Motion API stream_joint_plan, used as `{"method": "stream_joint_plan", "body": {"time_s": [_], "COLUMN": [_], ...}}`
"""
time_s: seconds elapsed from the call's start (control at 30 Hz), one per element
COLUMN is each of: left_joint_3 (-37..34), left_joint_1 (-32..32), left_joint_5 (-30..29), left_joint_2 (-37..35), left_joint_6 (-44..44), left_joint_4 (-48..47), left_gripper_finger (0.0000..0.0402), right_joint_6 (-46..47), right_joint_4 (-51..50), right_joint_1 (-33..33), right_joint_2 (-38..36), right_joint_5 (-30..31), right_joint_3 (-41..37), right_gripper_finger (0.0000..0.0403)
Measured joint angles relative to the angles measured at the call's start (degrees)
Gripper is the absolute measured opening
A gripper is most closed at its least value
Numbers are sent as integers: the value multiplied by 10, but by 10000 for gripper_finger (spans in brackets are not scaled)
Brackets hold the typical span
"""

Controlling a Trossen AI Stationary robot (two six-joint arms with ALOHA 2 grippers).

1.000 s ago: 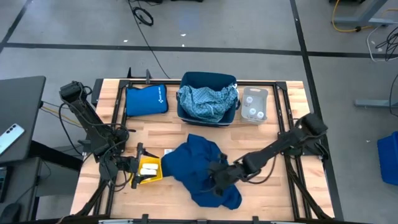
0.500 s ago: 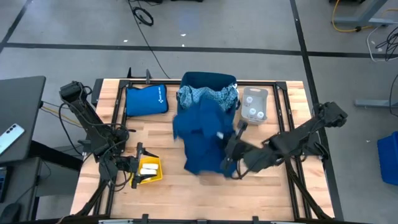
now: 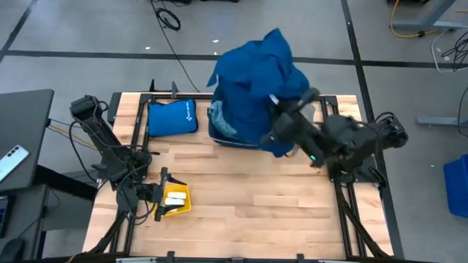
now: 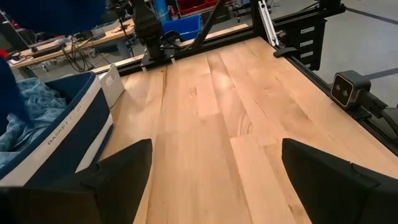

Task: Pick & Place Medicine items
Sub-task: Put the blue patient gown into the blue bin

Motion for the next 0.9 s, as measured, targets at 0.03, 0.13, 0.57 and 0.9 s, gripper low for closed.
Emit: {"method": "stream_joint_plan", "body": {"time_s": [0.03, 0.13, 0.57, 0.9], "left_joint_3": [0, 0, 0, 0], "left_joint_1": [0, 0, -1, 0], "left_joint_5": [0, 0, 2, 11], "left_joint_2": [0, 0, 0, 0], "left_joint_6": [0, 0, -9, -10], "left_joint_4": [0, 0, -11, -10], "left_gripper_finger": [362, 362, 362, 362], "right_joint_6": [13, 111, 444, 556], "right_joint_4": [-21, -100, -188, -148], "right_joint_1": [-17, -72, -310, -383], "right_joint_2": [1, 7, 41, 140], "right_joint_5": [-12, -79, -343, -557], "right_joint_3": [-1, -9, -229, -394], "right_gripper_finger": [15, 15, 15, 15]}}
